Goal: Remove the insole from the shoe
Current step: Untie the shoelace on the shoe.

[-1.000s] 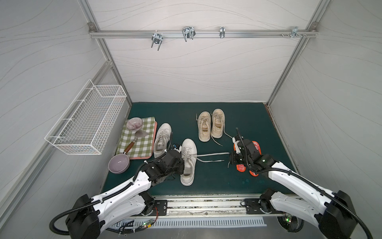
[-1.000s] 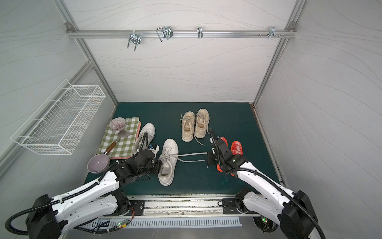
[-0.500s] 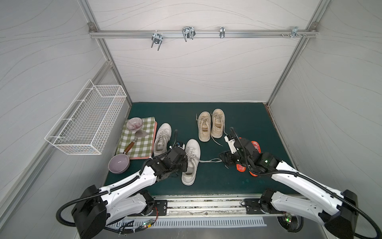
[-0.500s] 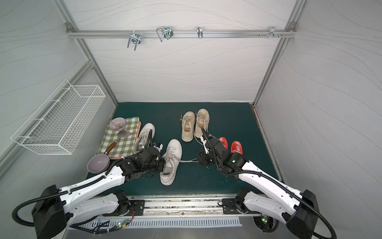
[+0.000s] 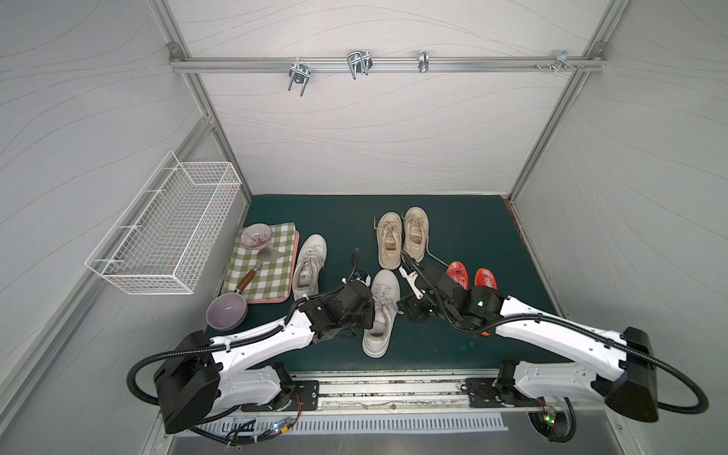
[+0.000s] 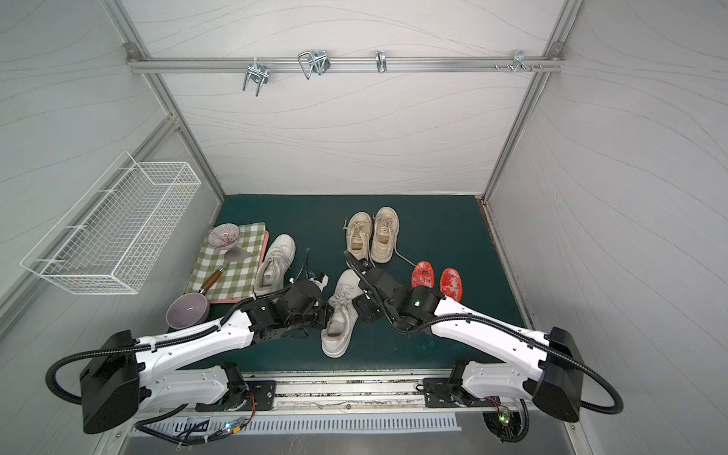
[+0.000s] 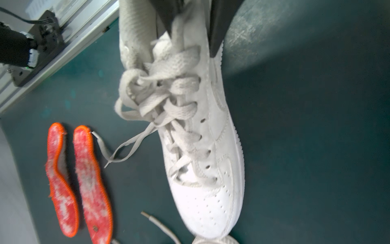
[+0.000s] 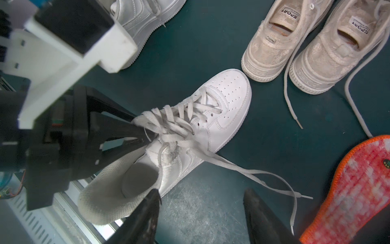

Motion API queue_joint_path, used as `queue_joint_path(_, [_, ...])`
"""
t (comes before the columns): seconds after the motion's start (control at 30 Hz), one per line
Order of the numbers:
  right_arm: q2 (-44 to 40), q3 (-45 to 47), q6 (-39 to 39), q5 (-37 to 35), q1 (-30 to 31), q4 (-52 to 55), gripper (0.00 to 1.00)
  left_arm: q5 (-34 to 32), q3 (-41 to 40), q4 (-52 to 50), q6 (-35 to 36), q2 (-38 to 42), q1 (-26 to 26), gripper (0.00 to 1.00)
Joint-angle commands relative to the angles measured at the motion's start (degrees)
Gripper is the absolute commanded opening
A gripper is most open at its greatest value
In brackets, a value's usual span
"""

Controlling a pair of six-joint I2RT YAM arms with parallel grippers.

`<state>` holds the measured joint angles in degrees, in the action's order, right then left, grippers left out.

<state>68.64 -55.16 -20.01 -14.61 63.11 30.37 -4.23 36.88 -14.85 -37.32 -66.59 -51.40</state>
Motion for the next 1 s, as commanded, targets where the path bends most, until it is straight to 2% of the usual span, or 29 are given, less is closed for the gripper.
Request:
queue_joint_path(0.0, [3.0, -2.8, 2.1, -2.6, 2.1, 1.1, 0.66, -0.4, -2.3, 5.8, -2.6, 3.5, -0.2, 0.33])
queue_joint_path(0.13, [8.0, -5.9, 3.8, -4.0, 3.8, 1.3, 0.66, 1.5, -5.3, 8.9, -2.8, 4.6, -0.1, 0.4])
queue_joint_path(0.33, [15.5, -10.3, 4.9, -6.8, 5.5, 2.4, 0.66, 2.3, -6.8, 11.2, -3.3, 3.9, -0.2, 0.4])
queue_joint_path(0.43, [18.0, -11.6, 4.8, -8.5, 5.6, 3.4, 0.65, 2.5, -7.8, 12.4, -3.6, 3.9, -0.2, 0.39])
queue_joint_path(0.83, [22.8, -13.8, 4.2, -12.8, 5.8, 4.3, 0.48, 3.9, -8.8, 14.7, -3.7, 2.4, -0.2, 0.26])
queue_joint_path(0.97, [23.8, -14.1, 4.2, -13.2, 5.8, 4.3, 0.46, 4.0, -8.7, 14.7, -3.6, 2.0, -0.1, 0.24])
